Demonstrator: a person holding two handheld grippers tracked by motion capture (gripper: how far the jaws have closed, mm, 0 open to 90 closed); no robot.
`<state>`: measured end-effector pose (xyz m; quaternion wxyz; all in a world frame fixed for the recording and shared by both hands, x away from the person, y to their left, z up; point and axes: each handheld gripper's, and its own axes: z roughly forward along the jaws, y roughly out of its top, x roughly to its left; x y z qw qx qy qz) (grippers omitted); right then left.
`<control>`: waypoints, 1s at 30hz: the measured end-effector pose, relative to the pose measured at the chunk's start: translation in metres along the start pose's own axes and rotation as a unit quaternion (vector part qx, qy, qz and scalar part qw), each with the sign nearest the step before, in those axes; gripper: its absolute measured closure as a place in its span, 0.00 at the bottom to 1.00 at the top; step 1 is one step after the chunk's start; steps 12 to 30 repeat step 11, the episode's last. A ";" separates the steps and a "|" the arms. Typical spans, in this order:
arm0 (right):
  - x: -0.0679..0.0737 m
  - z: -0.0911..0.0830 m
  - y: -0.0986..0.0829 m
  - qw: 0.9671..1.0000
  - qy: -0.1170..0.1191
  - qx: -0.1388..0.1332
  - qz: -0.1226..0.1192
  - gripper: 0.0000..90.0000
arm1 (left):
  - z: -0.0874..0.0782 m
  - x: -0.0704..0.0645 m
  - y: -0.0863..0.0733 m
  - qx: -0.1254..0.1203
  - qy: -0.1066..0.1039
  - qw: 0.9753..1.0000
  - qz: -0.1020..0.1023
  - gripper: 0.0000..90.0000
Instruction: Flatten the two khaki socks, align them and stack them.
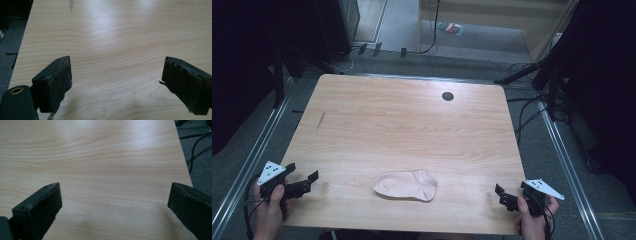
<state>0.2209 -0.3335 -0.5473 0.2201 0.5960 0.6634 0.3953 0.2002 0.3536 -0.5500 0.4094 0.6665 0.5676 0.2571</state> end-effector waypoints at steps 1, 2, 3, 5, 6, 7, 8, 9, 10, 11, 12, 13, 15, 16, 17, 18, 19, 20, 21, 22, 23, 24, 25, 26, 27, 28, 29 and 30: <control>0.000 0.000 0.000 1.000 0.000 0.000 0.001 0.00 | 0.001 0.000 0.000 -0.001 0.000 1.000 -0.002 0.10; 0.000 0.000 0.000 1.000 0.000 0.000 0.001 0.00 | 0.001 -0.001 0.000 0.000 0.000 1.000 0.000 0.10; 0.000 0.000 0.000 1.000 0.000 0.000 0.001 0.00 | 0.001 0.000 0.000 0.002 0.000 1.000 0.002 0.10; 0.000 0.000 0.000 1.000 0.000 0.000 0.000 0.00 | 0.001 -0.001 0.000 0.005 0.001 1.000 0.005 0.10; 0.000 0.000 0.000 1.000 0.000 0.001 0.001 0.00 | 0.002 -0.001 0.000 0.004 0.001 1.000 0.005 0.10; 0.000 0.000 0.000 1.000 0.000 0.001 0.000 0.00 | 0.002 -0.001 0.000 0.005 0.001 1.000 0.005 0.10; 0.000 0.000 0.000 1.000 0.000 0.001 0.000 0.00 | 0.003 -0.002 0.000 0.005 0.001 1.000 0.005 0.10; 0.000 0.000 0.000 1.000 0.001 0.002 0.000 0.00 | 0.003 -0.002 0.000 0.007 0.001 1.000 0.007 0.10; 0.000 0.000 0.000 1.000 0.001 0.002 0.000 0.00 | 0.003 -0.002 0.000 0.008 0.001 1.000 0.008 0.10; 0.001 0.001 0.000 1.000 0.001 0.002 0.000 0.00 | 0.003 -0.002 0.000 0.008 0.001 1.000 0.008 0.10; 0.001 0.001 0.000 1.000 0.001 0.002 0.000 0.00 | 0.003 -0.002 0.000 0.008 0.001 1.000 0.008 0.10; 0.001 0.001 0.000 1.000 0.001 0.002 0.000 0.00 | 0.003 -0.002 0.000 0.008 0.001 1.000 0.008 0.10; 0.001 0.001 0.000 1.000 0.001 0.002 0.000 0.00 | 0.003 -0.002 0.000 0.008 0.001 1.000 0.008 0.10; 0.001 0.001 0.000 1.000 0.001 0.002 0.000 0.00 | 0.003 -0.002 0.000 0.008 0.001 1.000 0.008 0.10; 0.001 0.001 0.000 1.000 0.001 0.002 0.000 0.00 | 0.003 -0.002 0.000 0.008 0.001 1.000 0.008 0.10; 0.001 0.001 0.000 1.000 0.001 0.002 0.000 0.00 | 0.003 -0.002 0.000 0.008 0.001 1.000 0.008 0.10; 0.001 0.001 0.000 1.000 0.001 0.002 0.000 0.00 | 0.003 -0.002 0.000 0.008 0.001 1.000 0.008 0.10; 0.001 0.001 0.000 1.000 0.001 0.002 0.000 0.00 | 0.003 -0.002 0.000 0.008 0.001 1.000 0.008 0.10; 0.001 0.001 0.000 1.000 0.001 0.002 0.000 0.00 | 0.003 -0.002 0.000 0.008 0.001 1.000 0.008 0.10; 0.001 0.001 0.000 1.000 0.001 0.002 0.000 0.00 | 0.003 -0.002 0.000 0.008 0.001 1.000 0.008 0.10; 0.001 0.001 0.000 1.000 0.001 0.002 0.000 0.00 | 0.003 -0.002 0.000 0.008 0.001 1.000 0.008 0.10; 0.001 0.001 0.000 1.000 0.001 0.002 0.000 0.00 | 0.003 -0.002 0.000 0.008 0.001 1.000 0.008 0.10; 0.001 0.001 0.000 1.000 0.001 0.002 0.000 0.00 | 0.003 -0.002 0.000 0.008 0.001 1.000 0.008 0.10; 0.001 0.001 0.000 1.000 0.001 0.002 0.000 0.00 | 0.003 -0.002 0.000 0.008 0.001 1.000 0.008 0.10; 0.001 0.001 0.000 1.000 0.001 0.002 0.000 0.00 | 0.003 -0.002 0.000 0.008 0.001 1.000 0.008 0.10; 0.001 0.001 0.000 1.000 0.001 0.002 0.000 0.00 | 0.003 -0.002 0.000 0.008 0.001 1.000 0.008 0.10; 0.001 0.001 0.000 1.000 0.001 0.002 0.000 0.00 | 0.003 -0.002 0.000 0.008 0.001 1.000 0.008 0.10; 0.001 0.001 0.000 1.000 0.001 0.002 0.000 0.00 | 0.003 -0.002 0.000 0.008 0.001 1.000 0.008 0.10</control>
